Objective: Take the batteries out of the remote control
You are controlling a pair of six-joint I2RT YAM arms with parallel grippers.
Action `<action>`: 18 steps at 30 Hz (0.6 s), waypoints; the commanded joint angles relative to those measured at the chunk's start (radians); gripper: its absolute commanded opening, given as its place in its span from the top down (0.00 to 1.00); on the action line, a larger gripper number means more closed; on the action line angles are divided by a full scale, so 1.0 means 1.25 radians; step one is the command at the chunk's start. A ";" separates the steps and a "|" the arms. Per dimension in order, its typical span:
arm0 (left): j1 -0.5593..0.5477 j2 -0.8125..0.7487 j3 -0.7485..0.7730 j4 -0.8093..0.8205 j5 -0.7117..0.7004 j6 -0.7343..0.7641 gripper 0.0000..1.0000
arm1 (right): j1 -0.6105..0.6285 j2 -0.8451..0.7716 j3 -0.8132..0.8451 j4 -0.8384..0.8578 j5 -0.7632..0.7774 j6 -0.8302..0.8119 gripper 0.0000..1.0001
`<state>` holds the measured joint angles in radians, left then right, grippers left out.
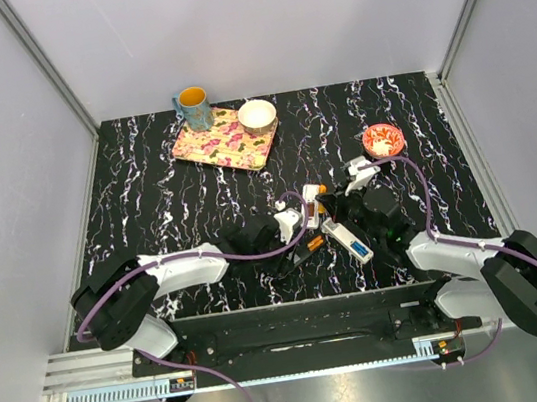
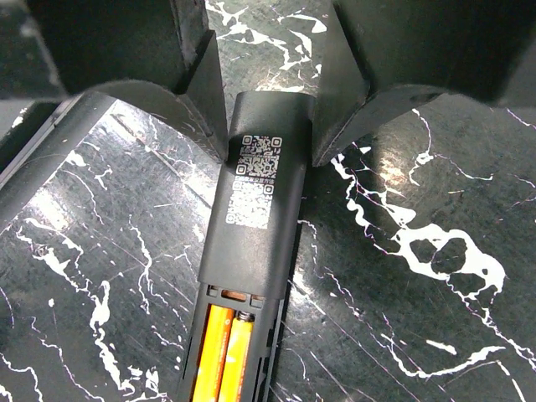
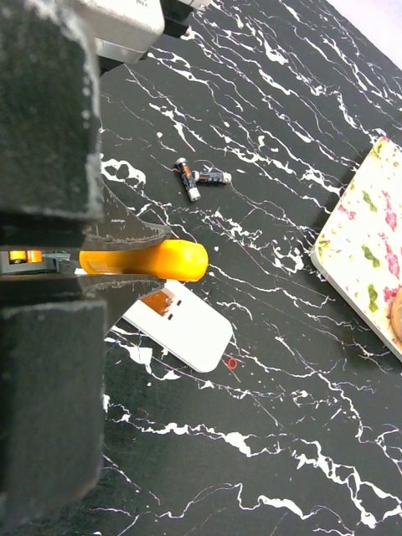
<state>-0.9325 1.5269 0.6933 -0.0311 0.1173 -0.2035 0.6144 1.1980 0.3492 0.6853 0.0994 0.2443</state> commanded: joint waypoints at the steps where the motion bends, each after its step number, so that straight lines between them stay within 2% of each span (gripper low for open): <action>1: 0.000 0.006 -0.010 0.006 0.012 -0.019 0.55 | 0.006 -0.023 -0.017 0.035 0.010 0.023 1.00; 11: -0.036 0.012 0.005 -0.067 -0.113 -0.137 0.67 | 0.006 -0.033 -0.008 0.046 0.026 0.027 1.00; 18: -0.044 0.012 -0.002 -0.083 -0.126 -0.208 0.68 | 0.006 0.018 -0.011 0.106 0.015 0.049 1.00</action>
<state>-0.9684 1.5154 0.7055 -0.0624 -0.0055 -0.3897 0.6147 1.1999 0.3176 0.7219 0.1139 0.2829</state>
